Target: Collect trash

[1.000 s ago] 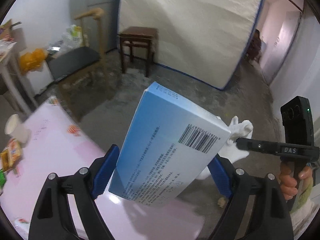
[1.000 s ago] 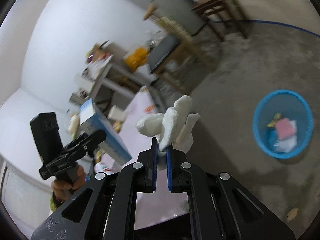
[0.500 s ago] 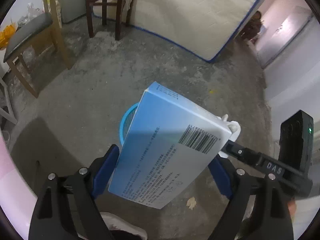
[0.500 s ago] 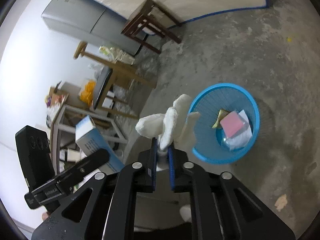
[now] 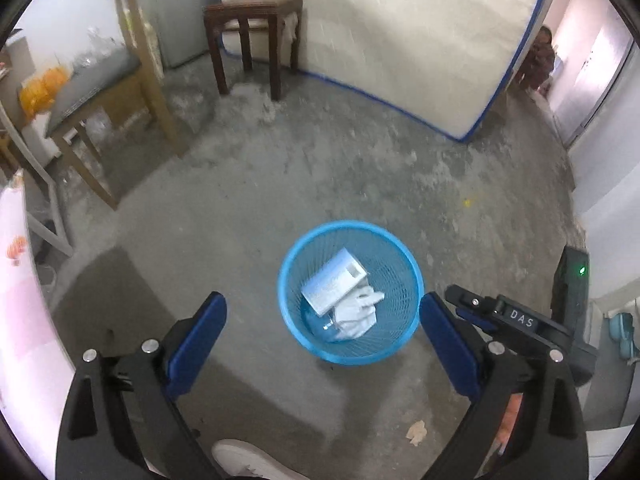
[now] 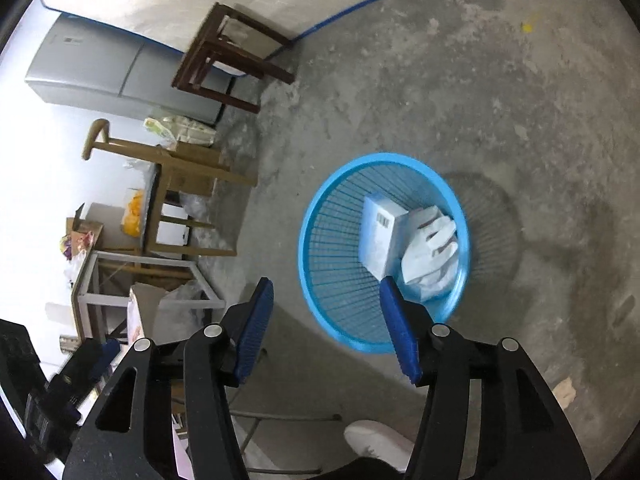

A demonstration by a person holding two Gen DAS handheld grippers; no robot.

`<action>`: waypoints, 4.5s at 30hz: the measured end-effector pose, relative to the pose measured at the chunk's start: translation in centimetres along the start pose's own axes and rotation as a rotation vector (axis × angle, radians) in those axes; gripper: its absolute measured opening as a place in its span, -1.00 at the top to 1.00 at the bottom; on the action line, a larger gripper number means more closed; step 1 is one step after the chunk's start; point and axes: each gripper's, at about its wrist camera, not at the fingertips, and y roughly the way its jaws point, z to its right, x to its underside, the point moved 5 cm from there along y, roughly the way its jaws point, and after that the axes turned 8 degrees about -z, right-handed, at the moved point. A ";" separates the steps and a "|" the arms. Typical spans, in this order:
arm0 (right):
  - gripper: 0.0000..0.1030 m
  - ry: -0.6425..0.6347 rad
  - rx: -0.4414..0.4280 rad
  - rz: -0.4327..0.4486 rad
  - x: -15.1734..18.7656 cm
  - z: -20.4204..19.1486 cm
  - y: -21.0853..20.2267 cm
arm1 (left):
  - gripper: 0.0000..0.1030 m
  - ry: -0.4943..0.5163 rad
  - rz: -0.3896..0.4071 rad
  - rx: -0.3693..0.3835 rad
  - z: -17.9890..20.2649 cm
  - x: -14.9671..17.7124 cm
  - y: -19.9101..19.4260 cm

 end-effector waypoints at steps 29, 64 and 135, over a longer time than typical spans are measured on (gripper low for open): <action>-0.29 -0.802 -0.132 -0.148 21.5 -21.3 -6.0 | -0.89 -0.453 0.373 -0.317 -21.6 37.3 -29.3; 0.10 -1.560 0.170 -0.415 46.6 -45.1 16.0 | -0.18 -0.771 0.524 0.240 -28.6 49.9 -24.6; -0.02 -1.250 -0.134 -0.712 50.1 -40.6 13.5 | -0.36 -0.794 0.467 0.117 -32.9 46.3 -25.9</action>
